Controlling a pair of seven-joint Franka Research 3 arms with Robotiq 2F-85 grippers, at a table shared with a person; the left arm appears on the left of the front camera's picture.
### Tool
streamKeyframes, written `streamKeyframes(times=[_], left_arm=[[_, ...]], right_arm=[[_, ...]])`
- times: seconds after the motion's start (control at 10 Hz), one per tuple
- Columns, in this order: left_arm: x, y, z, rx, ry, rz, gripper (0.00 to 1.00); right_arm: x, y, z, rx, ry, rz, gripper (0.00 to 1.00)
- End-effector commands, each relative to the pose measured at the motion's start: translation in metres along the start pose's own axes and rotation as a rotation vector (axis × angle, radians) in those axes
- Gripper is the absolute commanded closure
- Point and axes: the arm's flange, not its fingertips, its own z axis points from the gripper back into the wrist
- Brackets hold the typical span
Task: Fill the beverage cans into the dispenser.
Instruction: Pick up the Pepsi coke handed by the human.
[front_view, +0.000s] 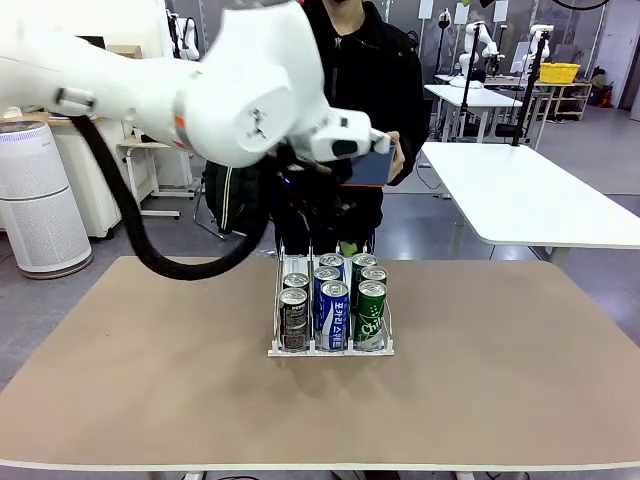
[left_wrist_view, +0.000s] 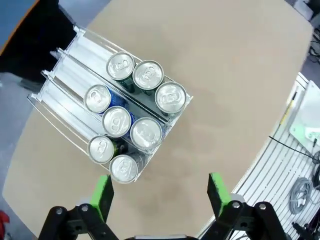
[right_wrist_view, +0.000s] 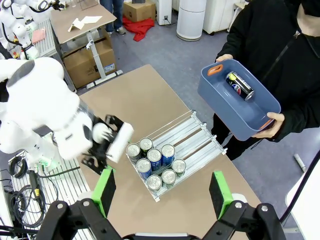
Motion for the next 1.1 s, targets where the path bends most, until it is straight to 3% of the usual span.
streamKeyframes(times=[0.0, 0.2, 0.6, 1.0], left_arm=[[-0.044, 0.011, 0.030, -0.054, -0.058, -0.031, 0.00], [-0.070, 0.020, 0.073, -0.045, -0.155, -0.065, 0.00], [-0.102, 0.044, 0.152, -0.057, -0.334, -0.012, 0.00], [-0.089, 0.056, 0.200, 0.047, -0.323, 0.068, 0.00]], right_arm=[[-0.002, 0.001, -0.001, 0.001, 0.002, 0.000, 0.00], [-0.002, 0.001, -0.001, 0.001, 0.002, 0.000, 0.00], [-0.002, 0.001, -0.001, 0.001, 0.002, 0.000, 0.00], [-0.002, 0.001, -0.001, 0.001, 0.002, 0.000, 0.00]])
